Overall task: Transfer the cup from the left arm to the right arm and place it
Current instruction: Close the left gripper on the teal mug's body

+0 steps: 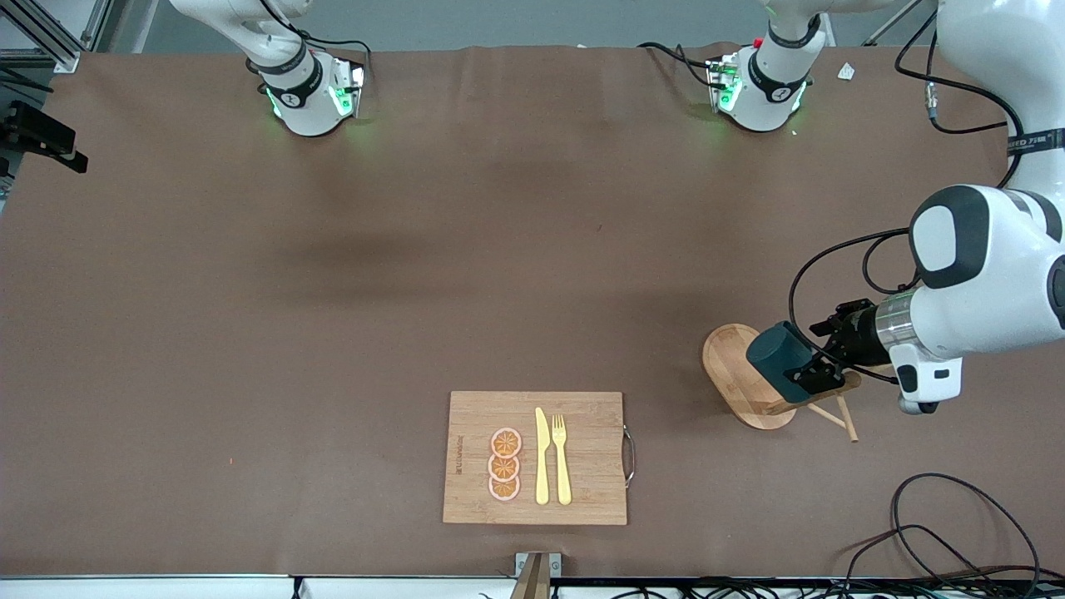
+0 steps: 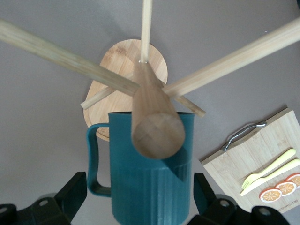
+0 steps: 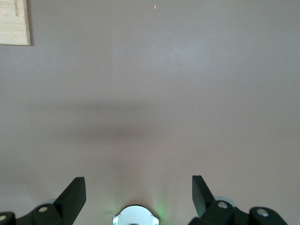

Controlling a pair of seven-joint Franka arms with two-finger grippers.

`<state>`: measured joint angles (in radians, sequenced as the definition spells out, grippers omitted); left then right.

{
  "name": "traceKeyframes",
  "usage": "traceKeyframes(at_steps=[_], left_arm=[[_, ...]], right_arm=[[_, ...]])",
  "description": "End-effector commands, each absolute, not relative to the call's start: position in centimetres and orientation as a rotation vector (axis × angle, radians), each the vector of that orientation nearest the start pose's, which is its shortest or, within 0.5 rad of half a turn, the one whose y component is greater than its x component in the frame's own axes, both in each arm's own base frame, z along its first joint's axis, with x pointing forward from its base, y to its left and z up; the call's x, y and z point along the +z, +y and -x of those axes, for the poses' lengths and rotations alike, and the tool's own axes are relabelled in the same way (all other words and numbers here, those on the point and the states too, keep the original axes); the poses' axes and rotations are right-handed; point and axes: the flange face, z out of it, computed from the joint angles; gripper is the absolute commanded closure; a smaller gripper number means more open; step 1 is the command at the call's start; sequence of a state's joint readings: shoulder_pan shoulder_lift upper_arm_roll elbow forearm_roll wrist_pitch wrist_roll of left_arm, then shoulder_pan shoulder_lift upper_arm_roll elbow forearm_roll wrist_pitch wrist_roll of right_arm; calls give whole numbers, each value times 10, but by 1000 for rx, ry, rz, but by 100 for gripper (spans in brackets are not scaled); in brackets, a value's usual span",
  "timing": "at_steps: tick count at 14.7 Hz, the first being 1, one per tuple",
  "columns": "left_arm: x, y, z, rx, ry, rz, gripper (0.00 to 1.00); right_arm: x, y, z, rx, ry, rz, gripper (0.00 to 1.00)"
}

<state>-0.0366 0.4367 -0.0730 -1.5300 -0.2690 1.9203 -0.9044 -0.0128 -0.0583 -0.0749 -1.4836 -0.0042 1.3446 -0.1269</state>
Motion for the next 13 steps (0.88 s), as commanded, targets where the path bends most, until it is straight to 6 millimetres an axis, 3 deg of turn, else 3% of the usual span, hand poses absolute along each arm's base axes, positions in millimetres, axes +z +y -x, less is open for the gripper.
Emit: traceKeyframes(at_steps=[1, 7, 12, 13], left_arm=[[397, -89, -680, 303, -1500, 3017, 0], [384, -89, -683, 336, -1518, 3017, 2], [386, -88, -683, 330, -1505, 3027, 39], [387, -88, -683, 328, -1504, 3028, 41]], right_arm=[[680, -48, -501, 125, -35, 3133, 0], [682, -48, -501, 115, -34, 3134, 0], [684, -51, -502, 106, -24, 3136, 0], [683, -51, -503, 111, -24, 3136, 0]])
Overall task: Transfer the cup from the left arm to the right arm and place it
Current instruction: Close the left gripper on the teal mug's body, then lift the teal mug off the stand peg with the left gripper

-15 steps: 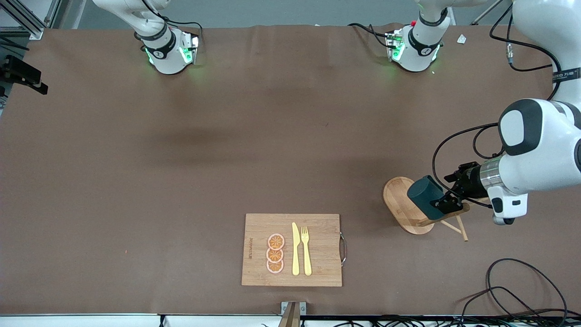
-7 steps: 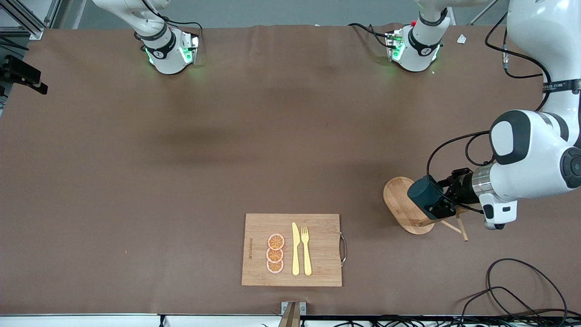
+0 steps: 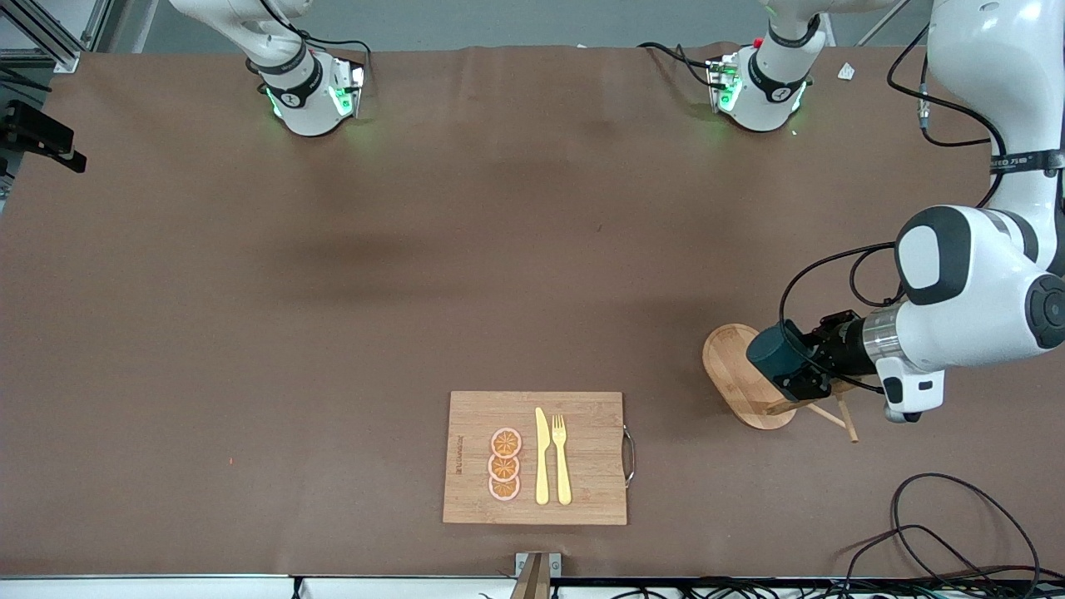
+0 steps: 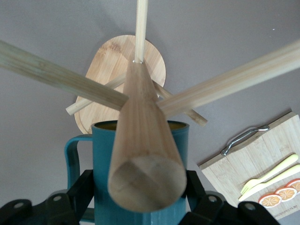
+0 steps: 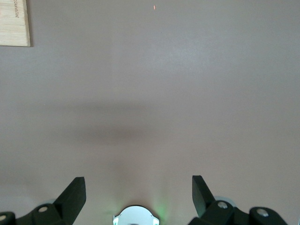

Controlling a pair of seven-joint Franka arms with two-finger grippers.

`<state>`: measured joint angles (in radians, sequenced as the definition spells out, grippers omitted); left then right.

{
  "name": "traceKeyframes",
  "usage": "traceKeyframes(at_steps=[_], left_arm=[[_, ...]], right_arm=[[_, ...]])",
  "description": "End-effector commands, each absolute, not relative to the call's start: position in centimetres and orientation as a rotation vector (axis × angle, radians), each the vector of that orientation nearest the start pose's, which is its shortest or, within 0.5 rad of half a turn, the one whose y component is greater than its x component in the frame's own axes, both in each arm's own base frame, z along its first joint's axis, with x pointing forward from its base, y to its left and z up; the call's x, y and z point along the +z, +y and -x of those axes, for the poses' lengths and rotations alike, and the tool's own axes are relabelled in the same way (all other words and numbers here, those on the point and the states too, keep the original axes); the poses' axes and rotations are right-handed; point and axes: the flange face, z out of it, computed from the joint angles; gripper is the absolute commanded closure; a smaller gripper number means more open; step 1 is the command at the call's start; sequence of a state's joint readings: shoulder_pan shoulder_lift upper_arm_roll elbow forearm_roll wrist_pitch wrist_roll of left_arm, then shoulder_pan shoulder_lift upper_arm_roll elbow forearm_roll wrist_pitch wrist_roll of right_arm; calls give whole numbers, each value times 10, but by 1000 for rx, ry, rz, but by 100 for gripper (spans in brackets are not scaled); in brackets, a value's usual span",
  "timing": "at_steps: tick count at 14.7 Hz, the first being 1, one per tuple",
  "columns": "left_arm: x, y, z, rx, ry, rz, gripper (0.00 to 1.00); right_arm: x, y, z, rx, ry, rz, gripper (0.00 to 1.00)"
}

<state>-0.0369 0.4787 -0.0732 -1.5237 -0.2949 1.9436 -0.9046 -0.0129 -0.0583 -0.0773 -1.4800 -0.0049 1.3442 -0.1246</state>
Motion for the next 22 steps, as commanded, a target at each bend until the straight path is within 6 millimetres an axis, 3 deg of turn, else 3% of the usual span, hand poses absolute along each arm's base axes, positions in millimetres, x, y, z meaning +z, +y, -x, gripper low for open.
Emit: traceKeyframes(at_steps=[1, 4, 10, 17, 22], left_arm=[[390, -90, -682, 325, -1512, 3025, 41], [413, -96, -686, 289, -1514, 3056, 40], [433, -117, -676, 346, -1576, 3019, 40], [452, -167, -652, 500, -1635, 2938, 40], [472, -219, -635, 498, -1614, 2962, 40]], right_arm=[[683, -51, -503, 111, -25, 3134, 0], [682, -50, -503, 113, -27, 3134, 0], [682, -50, -503, 113, -27, 3134, 0], [682, -51, -503, 113, -22, 3134, 0], [677, -56, -507, 125, -8, 3135, 0]])
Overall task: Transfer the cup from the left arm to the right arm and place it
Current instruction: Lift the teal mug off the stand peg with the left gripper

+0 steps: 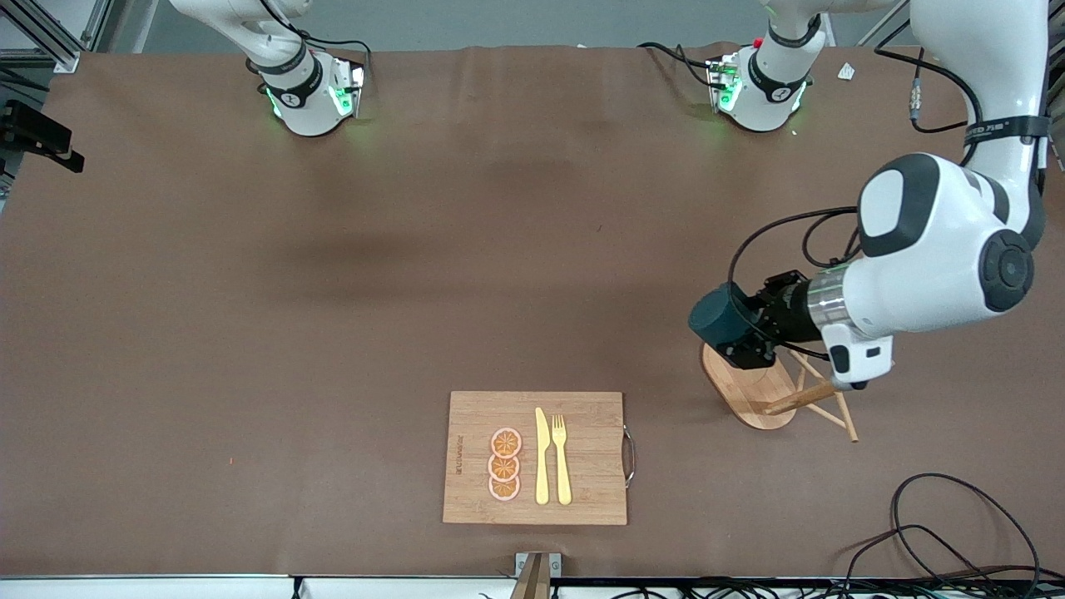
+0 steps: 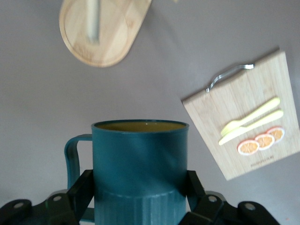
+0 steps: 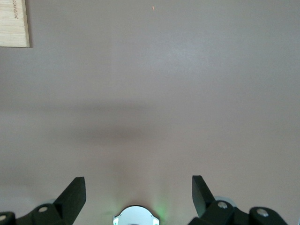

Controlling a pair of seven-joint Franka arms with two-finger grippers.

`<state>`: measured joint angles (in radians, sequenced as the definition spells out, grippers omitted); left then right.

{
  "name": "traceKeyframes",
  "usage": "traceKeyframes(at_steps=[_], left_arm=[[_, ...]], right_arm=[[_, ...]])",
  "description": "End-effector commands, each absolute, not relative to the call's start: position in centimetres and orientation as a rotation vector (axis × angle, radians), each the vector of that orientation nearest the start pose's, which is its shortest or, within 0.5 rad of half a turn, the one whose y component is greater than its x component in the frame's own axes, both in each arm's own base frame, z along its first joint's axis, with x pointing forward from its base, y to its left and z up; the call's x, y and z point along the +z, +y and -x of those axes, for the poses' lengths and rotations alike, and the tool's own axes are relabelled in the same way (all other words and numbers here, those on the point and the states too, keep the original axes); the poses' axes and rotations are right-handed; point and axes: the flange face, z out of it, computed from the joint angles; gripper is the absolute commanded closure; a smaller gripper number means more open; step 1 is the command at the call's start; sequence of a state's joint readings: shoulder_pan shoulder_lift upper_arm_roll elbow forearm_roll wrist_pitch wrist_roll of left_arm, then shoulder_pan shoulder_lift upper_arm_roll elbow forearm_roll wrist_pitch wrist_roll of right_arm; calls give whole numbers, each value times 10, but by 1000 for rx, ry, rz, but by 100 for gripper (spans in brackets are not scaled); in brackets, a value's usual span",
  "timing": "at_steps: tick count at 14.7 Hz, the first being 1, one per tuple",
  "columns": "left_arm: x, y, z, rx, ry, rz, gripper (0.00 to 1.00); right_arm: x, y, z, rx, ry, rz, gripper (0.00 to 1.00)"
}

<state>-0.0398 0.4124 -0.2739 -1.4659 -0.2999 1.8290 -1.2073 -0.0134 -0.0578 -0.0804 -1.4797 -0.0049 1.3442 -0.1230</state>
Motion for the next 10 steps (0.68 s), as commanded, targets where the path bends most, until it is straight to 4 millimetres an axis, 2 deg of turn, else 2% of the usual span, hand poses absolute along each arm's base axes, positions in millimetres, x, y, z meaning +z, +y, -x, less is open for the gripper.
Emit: traceKeyframes(at_steps=[1, 2, 4, 8, 10], left_arm=[[477, -233, -630, 490, -1582, 2980, 39], [489, -254, -622, 427, -1509, 3018, 39], [497, -285, -609, 319, -1422, 3021, 38], [504, -361, -574, 108, -1274, 3047, 37], [507, -406, -550, -27, -1223, 3072, 37]], right_arm=[[674, -58, -509, 129, -6, 3130, 0], [666, -58, -514, 153, -6, 3128, 0], [663, -59, -517, 157, -20, 3132, 0], [629, -77, -537, 238, 29, 3125, 0], [602, -89, -555, 263, 57, 3127, 0]])
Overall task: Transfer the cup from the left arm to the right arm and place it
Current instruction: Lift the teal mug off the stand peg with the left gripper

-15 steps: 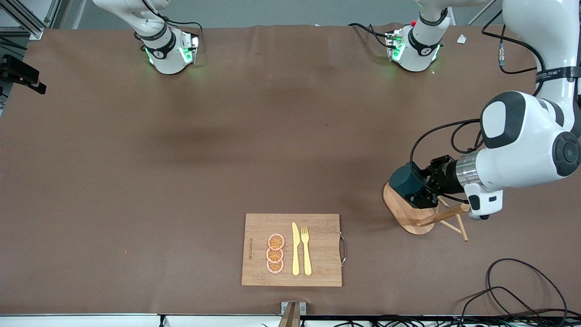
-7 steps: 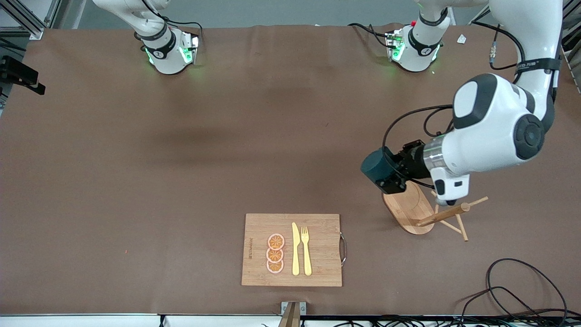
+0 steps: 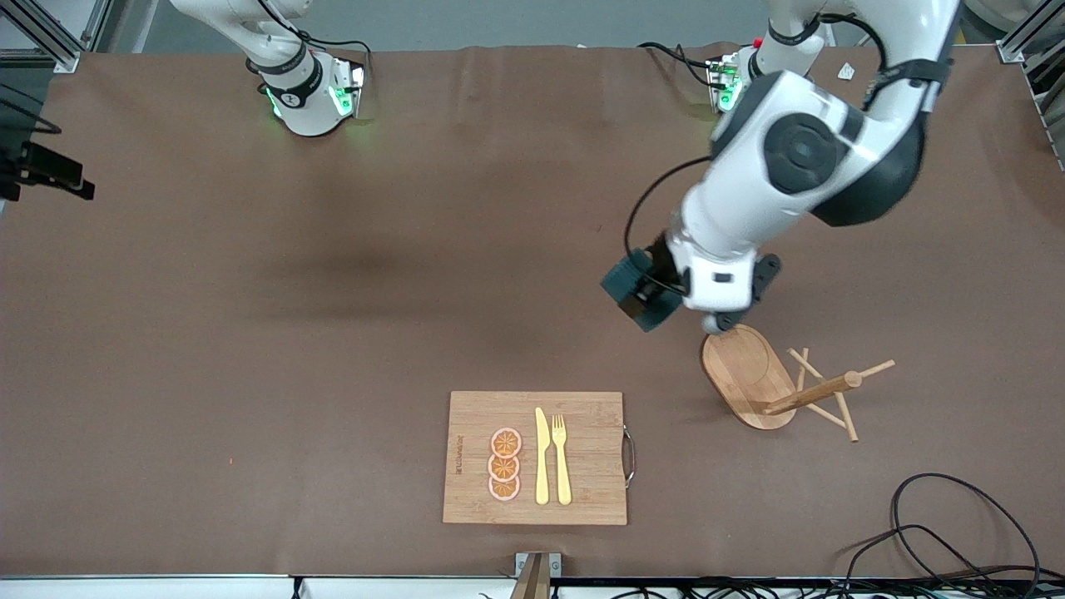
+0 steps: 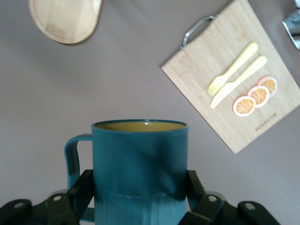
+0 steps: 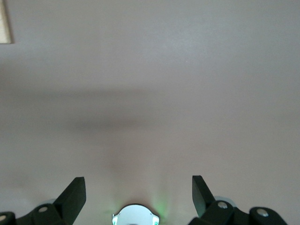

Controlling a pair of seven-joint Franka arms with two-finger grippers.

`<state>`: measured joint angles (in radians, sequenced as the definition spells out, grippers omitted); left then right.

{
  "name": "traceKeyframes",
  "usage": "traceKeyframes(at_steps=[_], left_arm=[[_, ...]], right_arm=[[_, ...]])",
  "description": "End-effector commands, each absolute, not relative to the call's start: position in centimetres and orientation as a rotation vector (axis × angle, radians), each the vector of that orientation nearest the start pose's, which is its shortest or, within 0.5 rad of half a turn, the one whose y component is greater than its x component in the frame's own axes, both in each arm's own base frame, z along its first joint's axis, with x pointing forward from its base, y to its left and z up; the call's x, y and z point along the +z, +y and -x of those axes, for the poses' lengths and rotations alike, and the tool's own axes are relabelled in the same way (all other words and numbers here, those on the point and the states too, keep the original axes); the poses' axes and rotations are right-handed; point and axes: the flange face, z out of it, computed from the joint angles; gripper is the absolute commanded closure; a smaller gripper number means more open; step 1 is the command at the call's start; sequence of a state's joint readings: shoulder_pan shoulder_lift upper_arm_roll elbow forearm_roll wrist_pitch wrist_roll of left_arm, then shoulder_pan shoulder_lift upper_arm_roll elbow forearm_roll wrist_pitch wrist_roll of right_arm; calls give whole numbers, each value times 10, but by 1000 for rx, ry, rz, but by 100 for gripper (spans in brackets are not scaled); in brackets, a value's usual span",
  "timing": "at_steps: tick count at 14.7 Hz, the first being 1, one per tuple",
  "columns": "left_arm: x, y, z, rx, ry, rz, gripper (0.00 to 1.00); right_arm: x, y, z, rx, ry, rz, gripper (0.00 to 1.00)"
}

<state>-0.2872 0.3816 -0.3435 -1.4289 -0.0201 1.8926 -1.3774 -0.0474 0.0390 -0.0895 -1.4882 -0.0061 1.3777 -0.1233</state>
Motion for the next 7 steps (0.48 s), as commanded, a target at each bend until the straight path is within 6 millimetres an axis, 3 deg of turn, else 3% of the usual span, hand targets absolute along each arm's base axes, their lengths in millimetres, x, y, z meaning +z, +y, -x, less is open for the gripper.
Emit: traceKeyframes(at_steps=[1, 4, 7], left_arm=[[508, -431, -534, -102, -1195, 3084, 37], [501, -491, -488, -330, -1069, 3077, 37], [489, -539, -438, -489, -882, 3075, 37]], right_arm=[[587, -94, -563, 296, 69, 3120, 0], [570, -103, -572, 318, 83, 3123, 0], [555, -109, -592, 223, 79, 3177, 0]])
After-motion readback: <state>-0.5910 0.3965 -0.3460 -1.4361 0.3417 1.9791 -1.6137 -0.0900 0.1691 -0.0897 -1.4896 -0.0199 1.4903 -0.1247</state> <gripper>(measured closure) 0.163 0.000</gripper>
